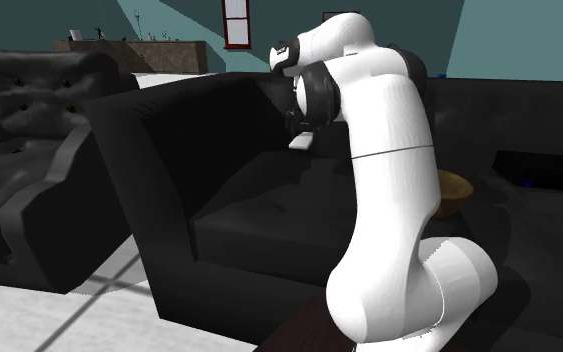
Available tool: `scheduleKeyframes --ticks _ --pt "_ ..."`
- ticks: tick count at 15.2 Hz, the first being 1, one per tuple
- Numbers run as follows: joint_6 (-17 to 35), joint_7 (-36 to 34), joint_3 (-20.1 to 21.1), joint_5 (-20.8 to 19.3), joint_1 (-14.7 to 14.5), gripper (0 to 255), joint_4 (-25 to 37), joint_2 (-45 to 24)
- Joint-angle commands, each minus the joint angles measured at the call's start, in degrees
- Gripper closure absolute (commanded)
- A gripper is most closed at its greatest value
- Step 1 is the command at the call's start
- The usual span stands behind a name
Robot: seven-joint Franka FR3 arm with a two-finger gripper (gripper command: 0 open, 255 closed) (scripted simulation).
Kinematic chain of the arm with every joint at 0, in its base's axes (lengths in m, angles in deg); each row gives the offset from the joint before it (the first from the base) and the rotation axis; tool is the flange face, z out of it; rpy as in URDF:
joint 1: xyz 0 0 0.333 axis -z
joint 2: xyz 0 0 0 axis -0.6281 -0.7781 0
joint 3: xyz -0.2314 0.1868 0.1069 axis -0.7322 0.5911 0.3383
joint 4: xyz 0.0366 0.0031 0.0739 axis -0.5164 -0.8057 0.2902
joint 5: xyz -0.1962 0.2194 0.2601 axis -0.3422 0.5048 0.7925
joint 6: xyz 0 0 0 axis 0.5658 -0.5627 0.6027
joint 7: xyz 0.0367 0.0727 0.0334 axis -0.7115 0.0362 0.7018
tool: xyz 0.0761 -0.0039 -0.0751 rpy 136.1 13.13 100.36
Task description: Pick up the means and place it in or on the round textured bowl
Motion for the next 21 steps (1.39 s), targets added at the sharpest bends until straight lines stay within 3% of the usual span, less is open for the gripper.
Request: scheduleKeyframes --ticks 1,12,16,21 --pt "-1.6 -0.1 0.0 0.0 0.1 255 1.6 0.0" --pt "-11.9 -0.6 0.1 0.6 1.6 255 14.9 -3.0" --pt "-6.0 2.4 -1.4 -1.6 1.2 255 -1.8 7.9" --pt "-1.9 5.7 -3.1 -4.3 1.9 255 -15.8 18.0"
